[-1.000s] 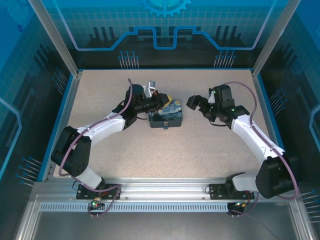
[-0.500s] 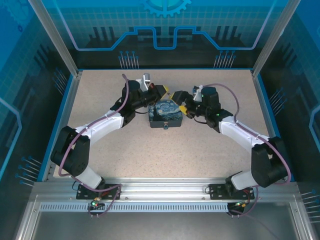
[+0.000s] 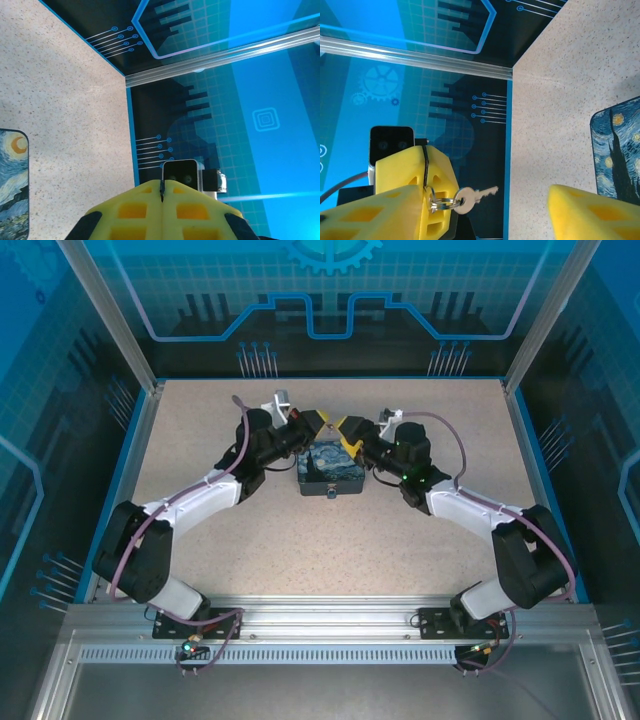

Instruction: Unlock a padlock with a key

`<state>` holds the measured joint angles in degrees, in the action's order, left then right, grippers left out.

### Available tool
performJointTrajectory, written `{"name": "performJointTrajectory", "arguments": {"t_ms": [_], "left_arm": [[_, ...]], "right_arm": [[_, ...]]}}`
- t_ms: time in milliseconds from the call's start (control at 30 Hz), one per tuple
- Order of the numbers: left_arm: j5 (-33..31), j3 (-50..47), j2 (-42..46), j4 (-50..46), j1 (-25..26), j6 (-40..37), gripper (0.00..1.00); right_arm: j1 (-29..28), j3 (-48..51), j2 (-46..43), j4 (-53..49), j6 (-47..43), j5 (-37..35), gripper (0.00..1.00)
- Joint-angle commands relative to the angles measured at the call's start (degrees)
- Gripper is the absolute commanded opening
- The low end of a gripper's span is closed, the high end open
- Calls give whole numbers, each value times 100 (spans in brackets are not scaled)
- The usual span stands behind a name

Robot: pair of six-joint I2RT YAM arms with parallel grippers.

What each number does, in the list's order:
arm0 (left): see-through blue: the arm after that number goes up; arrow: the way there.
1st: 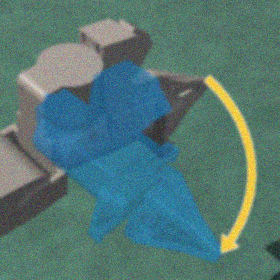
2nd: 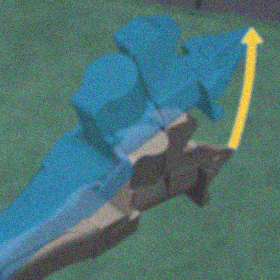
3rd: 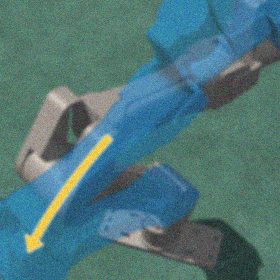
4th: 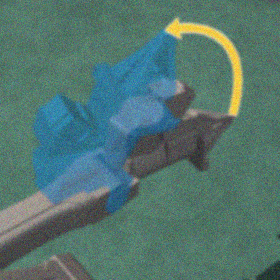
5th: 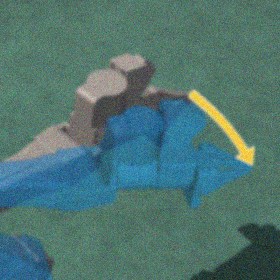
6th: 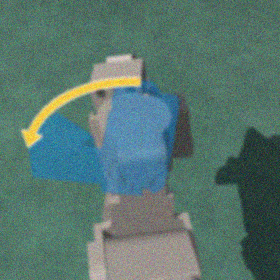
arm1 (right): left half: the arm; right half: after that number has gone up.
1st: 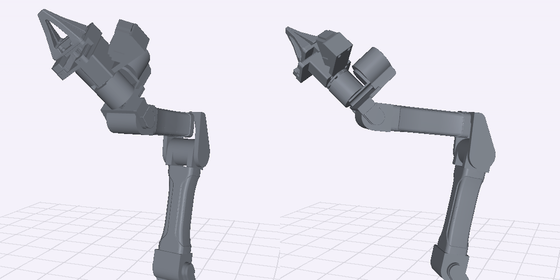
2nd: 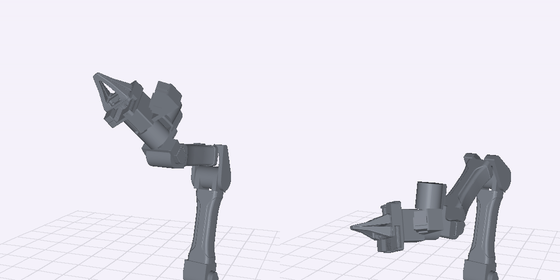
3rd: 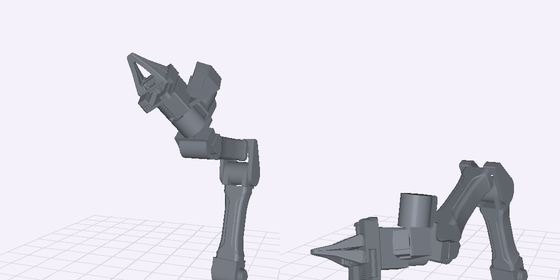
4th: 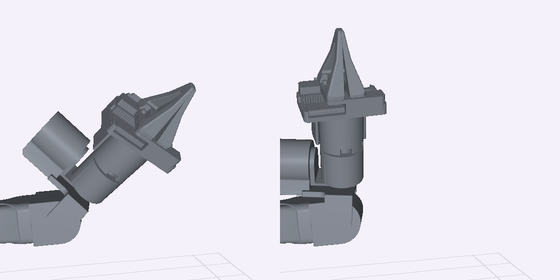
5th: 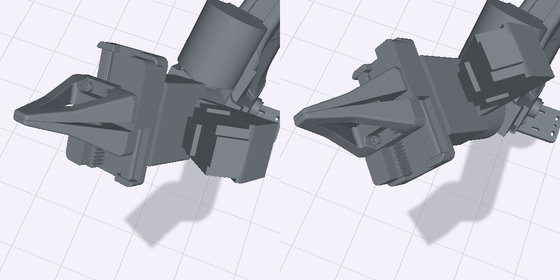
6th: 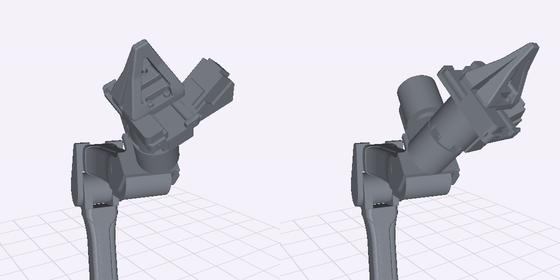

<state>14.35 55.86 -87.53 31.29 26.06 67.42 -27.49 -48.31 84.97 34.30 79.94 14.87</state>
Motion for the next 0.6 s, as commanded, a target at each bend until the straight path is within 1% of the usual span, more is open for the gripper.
{"name": "performJointTrajectory", "arguments": {"t_ms": [0,167,500,567], "left_arm": [[-125,-144,132,402,-31,182,0],[-90,-180,52,571,-27,377,0],[-45,-189,15,626,-24,451,0],[-38,-206,16,626,-23,457,0]], "right_arm": [[-55,-68,71,480,94,-124,58],[-47,-165,232,735,88,24,49],[-46,-173,512,1111,162,296,42],[-46,-345,512,1144,165,330,42]]}}
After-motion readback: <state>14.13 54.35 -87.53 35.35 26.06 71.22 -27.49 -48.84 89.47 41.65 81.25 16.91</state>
